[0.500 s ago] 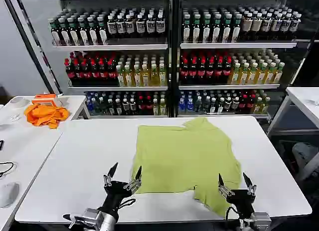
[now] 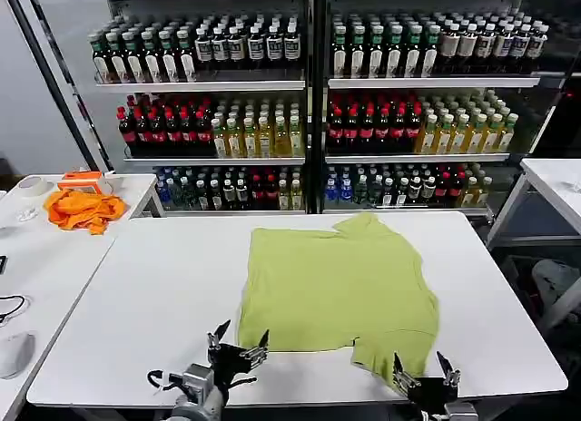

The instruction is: Fold and organize the clothes.

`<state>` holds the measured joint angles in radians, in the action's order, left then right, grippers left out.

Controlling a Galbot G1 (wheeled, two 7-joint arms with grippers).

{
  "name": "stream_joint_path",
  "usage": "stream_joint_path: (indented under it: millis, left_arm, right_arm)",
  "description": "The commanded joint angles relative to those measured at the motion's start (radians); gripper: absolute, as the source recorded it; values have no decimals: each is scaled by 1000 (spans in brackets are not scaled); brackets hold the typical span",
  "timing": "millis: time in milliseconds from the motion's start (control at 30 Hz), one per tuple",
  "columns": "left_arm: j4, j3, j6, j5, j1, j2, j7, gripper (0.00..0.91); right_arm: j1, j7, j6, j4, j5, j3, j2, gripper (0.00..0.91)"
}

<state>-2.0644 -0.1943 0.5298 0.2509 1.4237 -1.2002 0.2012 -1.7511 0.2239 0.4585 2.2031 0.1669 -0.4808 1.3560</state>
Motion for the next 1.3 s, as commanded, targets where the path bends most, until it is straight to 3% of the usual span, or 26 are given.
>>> stream_joint_path:
  millis: [33, 133, 167, 233, 267, 333, 767, 1100, 1300]
  left_arm:
    - [80, 25, 50, 4, -42, 11, 2, 907]
    - [103, 20, 50, 4, -56, 11, 3, 907]
    - [105, 18, 50, 5, -57, 12, 3, 766]
    - [107, 16, 49, 9, -57, 15, 4, 312]
    - [106, 17, 50, 10, -55, 16, 4, 60]
    - [102, 18, 49, 14, -52, 20, 0, 40]
    - [85, 7, 48, 52, -21, 32, -14, 20]
    - [50, -11, 45, 117, -5, 37, -30, 20]
    - [-30, -38, -3, 139, 38, 45, -41, 20]
  right_arm:
    - [-11, 2, 16, -11, -14, -3, -1, 907]
    - [-9, 4, 20, -9, -6, 11, 3, 907]
    - [-9, 3, 22, -7, -3, 15, 5, 776]
    - [-8, 3, 23, -11, -2, 21, 9, 413]
    - [-7, 3, 24, -15, -2, 24, 10, 131]
    - [-6, 2, 24, -19, 2, 26, 11, 0]
    - [-13, 36, 42, -17, 109, 17, 30, 0]
    - [-16, 28, 20, 14, 113, 7, 32, 0]
    - [-27, 21, 7, 49, 113, -6, 30, 0]
